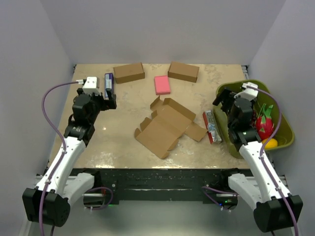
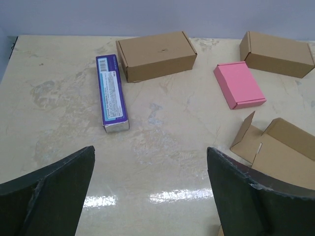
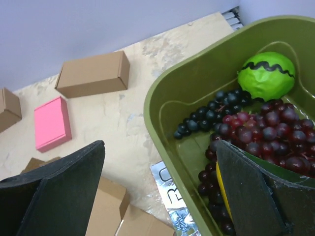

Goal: Fold the paper box

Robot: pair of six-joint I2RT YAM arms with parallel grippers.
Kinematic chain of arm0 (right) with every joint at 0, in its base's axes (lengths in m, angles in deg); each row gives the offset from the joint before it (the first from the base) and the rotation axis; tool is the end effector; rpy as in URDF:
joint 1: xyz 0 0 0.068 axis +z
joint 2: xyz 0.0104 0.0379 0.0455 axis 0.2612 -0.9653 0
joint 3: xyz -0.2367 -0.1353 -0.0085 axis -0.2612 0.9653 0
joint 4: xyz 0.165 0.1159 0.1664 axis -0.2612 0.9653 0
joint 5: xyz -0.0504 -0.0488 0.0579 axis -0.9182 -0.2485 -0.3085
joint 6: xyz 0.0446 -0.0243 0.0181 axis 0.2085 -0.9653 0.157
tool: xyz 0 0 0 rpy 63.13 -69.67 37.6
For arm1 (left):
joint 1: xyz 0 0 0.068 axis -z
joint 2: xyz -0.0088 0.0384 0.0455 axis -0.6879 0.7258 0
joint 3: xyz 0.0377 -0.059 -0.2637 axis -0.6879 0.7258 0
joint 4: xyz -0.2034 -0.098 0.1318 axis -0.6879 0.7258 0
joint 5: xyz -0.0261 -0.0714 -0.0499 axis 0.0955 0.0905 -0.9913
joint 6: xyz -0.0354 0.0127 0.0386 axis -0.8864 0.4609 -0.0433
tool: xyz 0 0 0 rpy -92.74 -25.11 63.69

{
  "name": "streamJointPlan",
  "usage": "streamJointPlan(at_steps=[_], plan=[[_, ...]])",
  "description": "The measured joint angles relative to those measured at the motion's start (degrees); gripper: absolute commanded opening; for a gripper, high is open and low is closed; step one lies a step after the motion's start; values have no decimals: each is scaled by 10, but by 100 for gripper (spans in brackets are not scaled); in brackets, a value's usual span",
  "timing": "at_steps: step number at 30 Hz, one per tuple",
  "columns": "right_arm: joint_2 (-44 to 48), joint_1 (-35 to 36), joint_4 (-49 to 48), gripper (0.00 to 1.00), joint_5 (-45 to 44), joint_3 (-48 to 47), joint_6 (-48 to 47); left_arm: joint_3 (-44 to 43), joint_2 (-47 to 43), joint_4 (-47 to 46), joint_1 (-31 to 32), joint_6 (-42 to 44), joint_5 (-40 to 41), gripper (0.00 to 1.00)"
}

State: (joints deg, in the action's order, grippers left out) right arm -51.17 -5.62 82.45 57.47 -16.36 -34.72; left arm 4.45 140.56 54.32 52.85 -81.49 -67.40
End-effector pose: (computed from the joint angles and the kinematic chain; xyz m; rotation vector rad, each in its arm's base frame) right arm 0.2034 0.0199 0.3249 0.4293 1.6655 0.0174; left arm 0.2191 -0.0340 0.3186 -0.0442 1.7791 -0.1853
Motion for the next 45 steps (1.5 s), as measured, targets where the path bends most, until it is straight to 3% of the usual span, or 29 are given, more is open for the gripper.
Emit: streamJointPlan(at_steps=[5,11,15,18,24,36,38,41,42,45], plan=[[-36,0,26,99,82,-56,-17,-66,29,1,0,-34,-8,100],[-111,19,54,97,239,-133,-24,-195,130,-21,0,-59,-104,99],[-189,111,110,98,228,-195,-46,-201,193,-34,2,-50,-214,96],[-258,151,141,97,221,-238,-59,-198,228,-20,20,-31,-248,95],[-390,146,166,95,191,-253,-93,-190,281,0,93,-11,-330,98],[-567,152,130,92,179,-267,-196,-198,334,22,93,18,-391,100],[-591,152,124,89,186,-279,-212,-198,340,33,93,21,-392,100],[-617,152,116,74,215,-299,-232,-200,341,42,93,27,-393,100],[-621,152,114,62,225,-305,-237,-202,342,43,93,30,-393,100],[-627,152,108,44,258,-312,-250,-213,347,52,93,33,-390,100]])
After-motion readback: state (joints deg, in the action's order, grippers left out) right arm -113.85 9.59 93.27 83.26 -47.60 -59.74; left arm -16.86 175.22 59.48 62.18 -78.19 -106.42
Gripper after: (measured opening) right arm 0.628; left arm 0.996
